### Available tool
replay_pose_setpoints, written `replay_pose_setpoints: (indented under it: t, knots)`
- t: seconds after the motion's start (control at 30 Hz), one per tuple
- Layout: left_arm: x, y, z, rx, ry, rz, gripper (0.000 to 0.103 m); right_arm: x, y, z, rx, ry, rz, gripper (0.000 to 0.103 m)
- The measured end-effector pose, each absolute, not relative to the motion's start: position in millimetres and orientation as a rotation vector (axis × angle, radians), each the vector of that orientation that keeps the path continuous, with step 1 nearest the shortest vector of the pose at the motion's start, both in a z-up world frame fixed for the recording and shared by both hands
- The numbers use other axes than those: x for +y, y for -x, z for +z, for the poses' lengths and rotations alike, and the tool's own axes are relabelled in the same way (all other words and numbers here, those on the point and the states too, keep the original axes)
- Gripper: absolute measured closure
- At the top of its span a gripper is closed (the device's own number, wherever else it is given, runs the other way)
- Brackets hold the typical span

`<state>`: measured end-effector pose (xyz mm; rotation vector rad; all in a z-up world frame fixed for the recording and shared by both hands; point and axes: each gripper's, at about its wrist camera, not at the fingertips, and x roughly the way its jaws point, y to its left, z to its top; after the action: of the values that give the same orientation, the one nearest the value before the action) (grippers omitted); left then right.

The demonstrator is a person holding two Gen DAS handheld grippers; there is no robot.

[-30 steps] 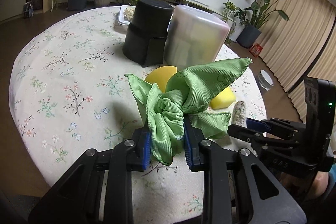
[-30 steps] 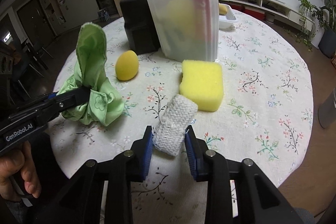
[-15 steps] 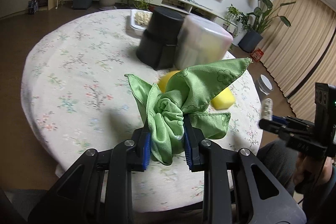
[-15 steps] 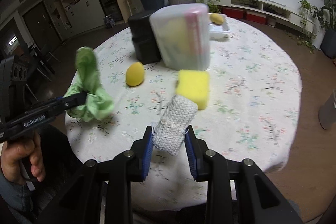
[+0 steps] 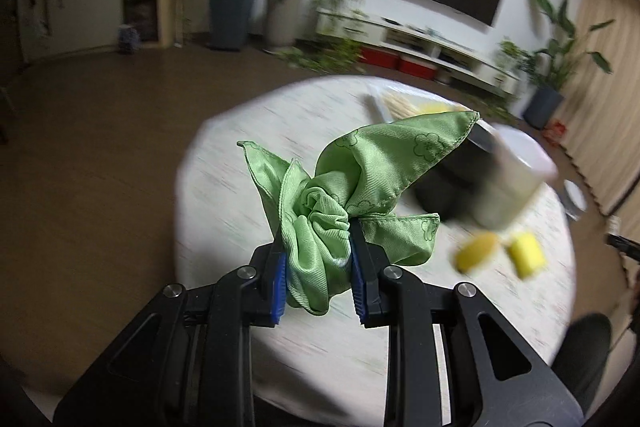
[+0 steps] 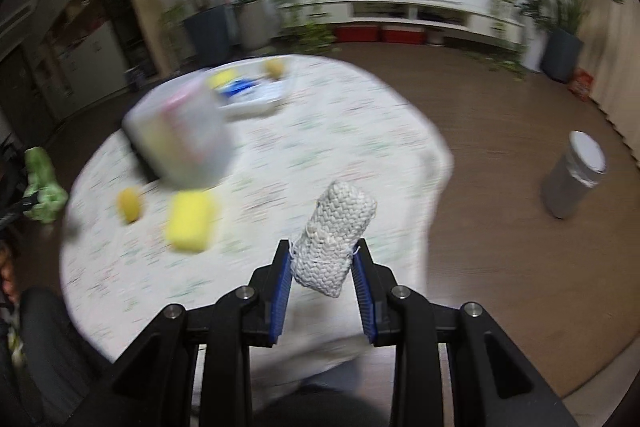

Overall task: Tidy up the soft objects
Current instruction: 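Lift the scrunchie and knitted pad and carry them toward the white tray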

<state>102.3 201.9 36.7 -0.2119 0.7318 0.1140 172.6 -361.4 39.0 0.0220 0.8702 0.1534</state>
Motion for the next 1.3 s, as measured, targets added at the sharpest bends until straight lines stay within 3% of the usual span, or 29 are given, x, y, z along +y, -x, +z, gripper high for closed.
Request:
replay_pose_setpoints:
  t: [0.33, 0.63, 1.0, 1.3]
  knots:
    - [300.9, -174.4, 95.7, 0.694, 0.118, 0.291, 0.08, -512.8, -259.9, 73.1, 0.868, -0.076, -0.128, 0.071]
    - [299.7, -279.8, 147.4, 0.669, 0.052, 0.284, 0.08, -561.0, -378.9, 158.3, 0.776, -0.037, -0.27, 0.071]
    - [192.2, -418.4, 138.7, 0.733, -0.075, 0.068, 0.08, -442.0, -523.3, 191.5, 0.735, 0.089, -0.12, 0.071]
    - [102.0, -467.4, 76.9, 0.841, -0.146, -0.167, 0.08, -278.0, -576.5, 126.3, 0.805, 0.246, 0.211, 0.071]
